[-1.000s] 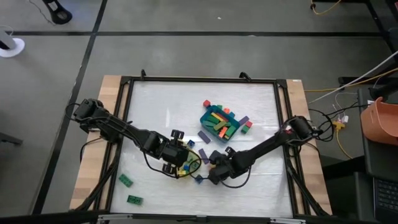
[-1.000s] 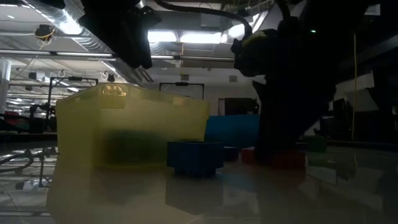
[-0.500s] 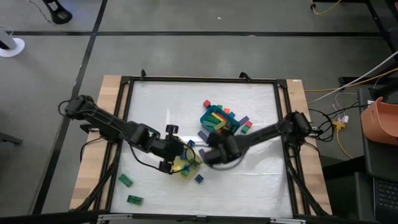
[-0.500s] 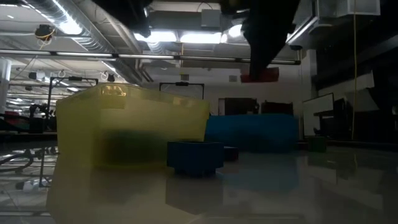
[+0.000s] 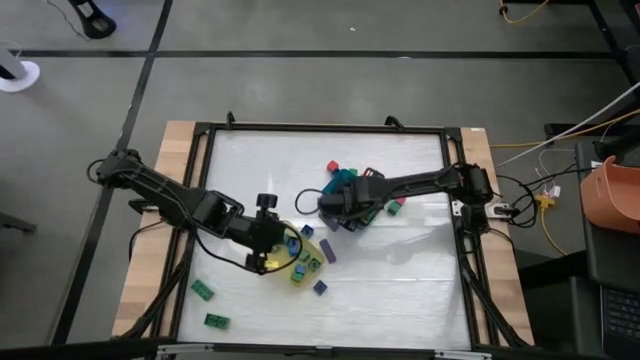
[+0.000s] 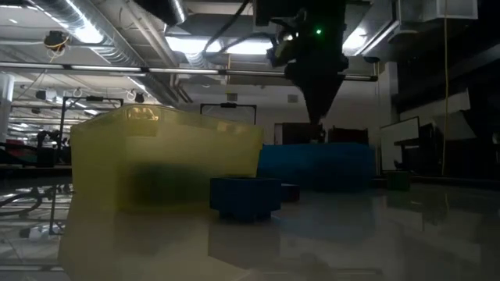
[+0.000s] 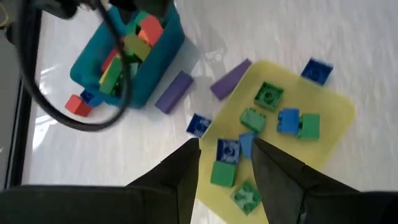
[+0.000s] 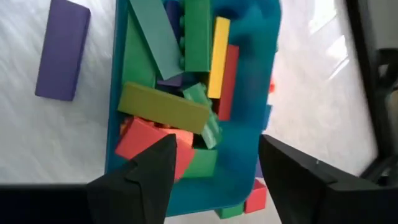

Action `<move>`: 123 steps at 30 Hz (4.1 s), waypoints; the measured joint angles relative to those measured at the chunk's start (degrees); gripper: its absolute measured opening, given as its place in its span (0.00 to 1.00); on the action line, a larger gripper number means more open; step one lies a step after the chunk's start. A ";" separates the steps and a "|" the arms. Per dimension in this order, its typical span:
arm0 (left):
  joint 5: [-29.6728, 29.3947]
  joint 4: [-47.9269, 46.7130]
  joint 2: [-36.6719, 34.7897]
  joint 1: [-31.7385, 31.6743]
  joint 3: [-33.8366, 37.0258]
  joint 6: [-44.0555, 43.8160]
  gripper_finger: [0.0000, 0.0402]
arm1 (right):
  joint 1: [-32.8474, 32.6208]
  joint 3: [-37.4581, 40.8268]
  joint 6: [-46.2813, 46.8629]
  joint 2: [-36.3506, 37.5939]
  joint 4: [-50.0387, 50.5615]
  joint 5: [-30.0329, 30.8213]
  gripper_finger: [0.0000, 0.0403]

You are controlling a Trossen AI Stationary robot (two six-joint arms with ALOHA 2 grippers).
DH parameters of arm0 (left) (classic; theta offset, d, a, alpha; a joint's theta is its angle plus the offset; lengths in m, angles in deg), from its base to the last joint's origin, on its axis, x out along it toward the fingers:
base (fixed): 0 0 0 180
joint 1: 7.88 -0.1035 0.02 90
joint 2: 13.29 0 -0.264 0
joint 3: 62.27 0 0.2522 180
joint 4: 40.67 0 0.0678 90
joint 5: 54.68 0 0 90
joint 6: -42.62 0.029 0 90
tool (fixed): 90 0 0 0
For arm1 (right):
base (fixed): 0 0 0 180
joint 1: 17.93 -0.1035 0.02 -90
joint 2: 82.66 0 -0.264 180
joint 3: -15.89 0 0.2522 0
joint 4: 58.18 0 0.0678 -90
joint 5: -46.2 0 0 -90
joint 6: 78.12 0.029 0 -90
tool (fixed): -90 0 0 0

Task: Sort blocks by size
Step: Put the large red wooden block into the blue bin, then put the large violet wooden block into the blue bin

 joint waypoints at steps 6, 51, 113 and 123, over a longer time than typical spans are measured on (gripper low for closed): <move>-0.02 -1.71 0.00 0.00 0.00 0.00 0.33 | 0.19 -0.05 -0.46 0.00 -3.41 -1.87 0.56; -1.84 -3.30 0.00 0.76 0.04 -4.52 0.33 | -3.14 18.81 -2.24 -0.98 -42.51 -8.87 0.55; -1.77 -3.21 -0.02 0.74 0.04 -5.78 0.33 | -3.32 18.81 -3.42 -3.61 -42.82 -23.89 0.52; -1.77 -3.21 -0.02 0.74 0.04 -6.38 0.33 | -3.30 18.81 -3.20 -3.61 -42.74 -22.54 0.41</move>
